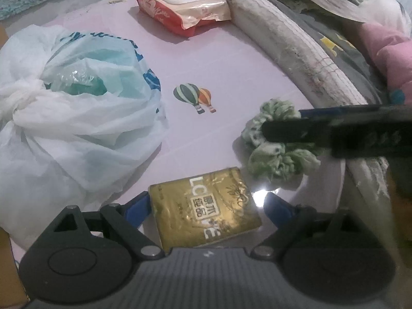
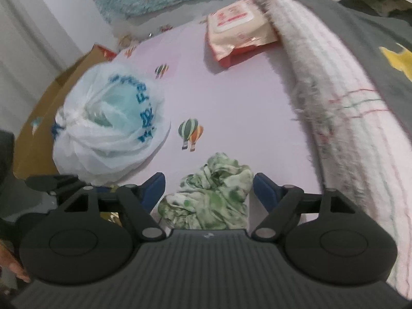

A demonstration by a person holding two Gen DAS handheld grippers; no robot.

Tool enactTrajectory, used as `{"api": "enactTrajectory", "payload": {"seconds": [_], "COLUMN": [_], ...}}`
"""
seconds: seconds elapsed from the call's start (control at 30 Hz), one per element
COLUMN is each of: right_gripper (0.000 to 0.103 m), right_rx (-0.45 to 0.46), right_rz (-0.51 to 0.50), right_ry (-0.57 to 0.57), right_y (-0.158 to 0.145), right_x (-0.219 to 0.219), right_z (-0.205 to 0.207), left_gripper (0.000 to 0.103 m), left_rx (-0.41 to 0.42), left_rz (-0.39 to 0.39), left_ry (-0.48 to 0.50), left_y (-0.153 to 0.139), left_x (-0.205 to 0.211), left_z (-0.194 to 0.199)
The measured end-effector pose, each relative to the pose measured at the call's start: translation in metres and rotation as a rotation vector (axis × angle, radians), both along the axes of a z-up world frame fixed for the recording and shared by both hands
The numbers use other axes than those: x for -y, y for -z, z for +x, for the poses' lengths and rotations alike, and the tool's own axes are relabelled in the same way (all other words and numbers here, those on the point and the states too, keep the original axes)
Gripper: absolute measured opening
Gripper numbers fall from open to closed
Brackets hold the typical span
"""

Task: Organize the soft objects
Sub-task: 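Move the right gripper to the green floral scrunchie and close on it, then lift the scrunchie with the right gripper and carry it over the box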

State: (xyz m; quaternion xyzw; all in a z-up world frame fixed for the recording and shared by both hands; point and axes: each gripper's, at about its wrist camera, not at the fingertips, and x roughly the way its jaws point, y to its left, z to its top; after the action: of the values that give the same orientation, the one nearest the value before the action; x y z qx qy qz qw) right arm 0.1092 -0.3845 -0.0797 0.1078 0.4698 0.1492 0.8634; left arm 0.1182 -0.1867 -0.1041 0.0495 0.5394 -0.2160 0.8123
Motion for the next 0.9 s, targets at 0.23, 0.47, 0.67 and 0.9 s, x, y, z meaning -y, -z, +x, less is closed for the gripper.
{"api": "enactTrajectory", "payload": {"seconds": [0.23, 0.47, 0.67, 0.9], "right_gripper": [0.073, 0.025, 0.017, 0.017], "right_rx": [0.061, 0.110, 0.121, 0.199], "right_rz": [-0.062, -0.143, 0.009, 0.204], "right_ry": [-0.059, -0.041, 0.087, 0.202], "right_y": [0.002, 0.002, -0.001, -0.030], "right_x": [-0.004, 0.000, 0.032, 0.066], "right_z": [-0.012, -0.032, -0.048, -0.076], "left_gripper": [0.080, 0.079, 0.079, 0.079], "left_rx": [0.033, 0.028, 0.051, 0.116], "left_rz": [0.024, 0.008, -0.035, -0.142], "left_ry": [0.015, 0.006, 0.016, 0.000], "left_y": [-0.002, -0.005, -0.019, -0.054], "left_x": [0.001, 0.000, -0.001, -0.009], "left_z": [0.000, 0.000, -0.009, -0.027]}}
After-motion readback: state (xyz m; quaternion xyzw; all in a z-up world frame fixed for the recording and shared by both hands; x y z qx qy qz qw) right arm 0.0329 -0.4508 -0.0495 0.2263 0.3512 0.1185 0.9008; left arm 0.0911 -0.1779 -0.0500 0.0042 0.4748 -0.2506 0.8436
